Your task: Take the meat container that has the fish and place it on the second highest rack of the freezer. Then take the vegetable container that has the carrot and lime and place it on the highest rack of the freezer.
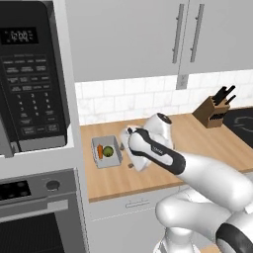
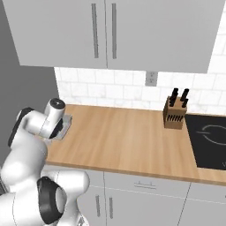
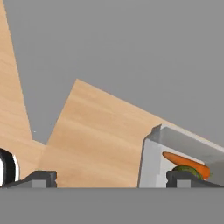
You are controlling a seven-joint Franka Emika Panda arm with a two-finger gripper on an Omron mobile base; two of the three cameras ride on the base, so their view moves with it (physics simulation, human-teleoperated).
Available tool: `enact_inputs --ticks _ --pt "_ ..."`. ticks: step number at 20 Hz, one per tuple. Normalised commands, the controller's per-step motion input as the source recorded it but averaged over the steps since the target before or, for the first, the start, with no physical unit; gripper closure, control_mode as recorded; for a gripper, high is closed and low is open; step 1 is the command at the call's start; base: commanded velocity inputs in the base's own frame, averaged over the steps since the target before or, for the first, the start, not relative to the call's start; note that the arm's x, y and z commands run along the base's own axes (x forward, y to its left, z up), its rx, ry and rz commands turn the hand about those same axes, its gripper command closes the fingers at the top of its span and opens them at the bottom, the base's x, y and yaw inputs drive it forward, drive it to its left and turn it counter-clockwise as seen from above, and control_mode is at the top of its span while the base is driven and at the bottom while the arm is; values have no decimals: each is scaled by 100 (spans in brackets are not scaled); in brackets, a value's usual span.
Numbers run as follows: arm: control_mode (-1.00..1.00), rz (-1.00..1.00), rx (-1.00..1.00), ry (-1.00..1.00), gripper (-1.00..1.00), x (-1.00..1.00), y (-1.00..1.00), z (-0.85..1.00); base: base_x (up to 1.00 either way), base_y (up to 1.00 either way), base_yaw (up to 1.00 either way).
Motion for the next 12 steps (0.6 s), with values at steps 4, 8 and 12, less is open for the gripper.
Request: enact_inputs --ticks 4,8,12 --pt "-100 0 0 4 -100 58 16 0 0 0 0" --pt "-100 0 0 10 -100 58 3 0 0 0 0" --pt "-100 0 0 6 -100 51 12 -19 0 0 0"
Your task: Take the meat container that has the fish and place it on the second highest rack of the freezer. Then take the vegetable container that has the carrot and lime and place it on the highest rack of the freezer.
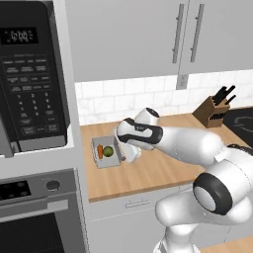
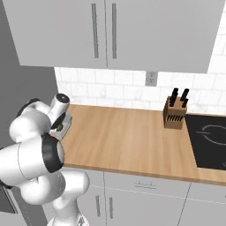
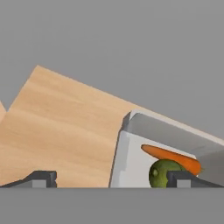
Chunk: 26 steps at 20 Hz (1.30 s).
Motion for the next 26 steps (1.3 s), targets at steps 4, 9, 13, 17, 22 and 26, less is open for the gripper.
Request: enact_inputs --ticks 4,9,13,17,22,26 --pt "-100 -2 -5 3 -100 33 29 -44 0 0 0" --pt "-100 -3 -6 0 -100 21 28 -55 0 0 0" --pt "-100 -3 -5 0 -100 21 21 -55 0 0 0" --pt "-100 -3 -5 2 -100 16 19 -67 0 0 0" --pt "-100 -3 -6 6 -100 21 20 -75 0 0 0" --pt "-100 -2 -8 13 -100 34 26 -85 0 0 0"
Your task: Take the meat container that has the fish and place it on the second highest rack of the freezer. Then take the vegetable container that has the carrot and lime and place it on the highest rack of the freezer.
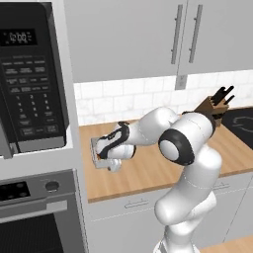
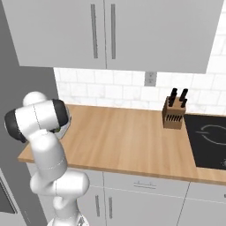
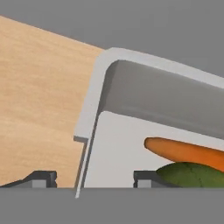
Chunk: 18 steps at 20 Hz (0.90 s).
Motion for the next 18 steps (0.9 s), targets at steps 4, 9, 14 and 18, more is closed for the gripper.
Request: enact_inputs --ticks 4,9,14,18 --pt "-100 -3 -11 17 100 31 32 -87 0 0 0" --pt "-100 -16 0 -6 100 -5 0 -50 0 0 0" --pt "-100 -19 0 -37 100 -35 -12 -14 0 0 0" --pt "-100 -6 6 -32 100 -47 -26 14 0 0 0"
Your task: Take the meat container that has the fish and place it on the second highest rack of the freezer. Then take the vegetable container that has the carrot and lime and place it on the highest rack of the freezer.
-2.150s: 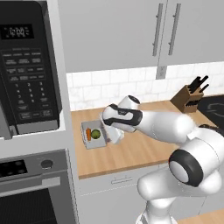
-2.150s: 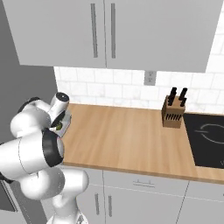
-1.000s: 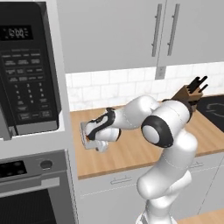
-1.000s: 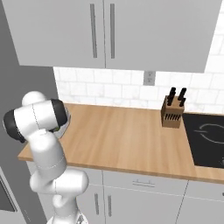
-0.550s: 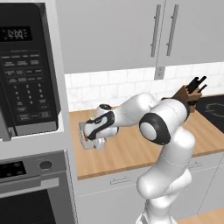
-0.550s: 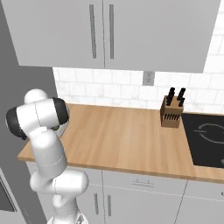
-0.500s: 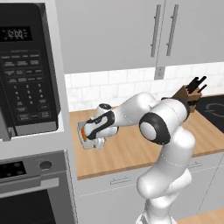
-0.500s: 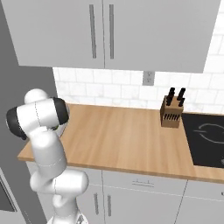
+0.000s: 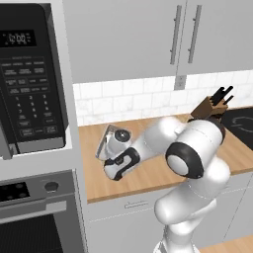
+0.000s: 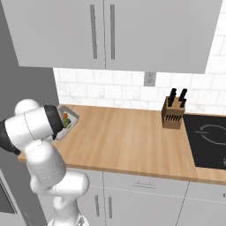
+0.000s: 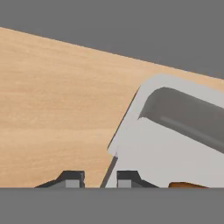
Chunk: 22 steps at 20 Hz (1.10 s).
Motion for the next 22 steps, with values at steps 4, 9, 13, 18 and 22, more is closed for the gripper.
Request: enact_inputs --ticks 4,9,13,18,22 --pt "-100 8 8 -4 100 -42 -35 85 0 0 0" --pt "-100 24 1 7 100 -28 -30 100 0 0 0" --pt "-100 17 0 15 100 -24 -23 100 0 0 0" --pt "-100 3 1 -1 100 -42 -22 100 0 0 0" --pt "-100 3 -19 10 100 -67 -27 96 0 0 0"
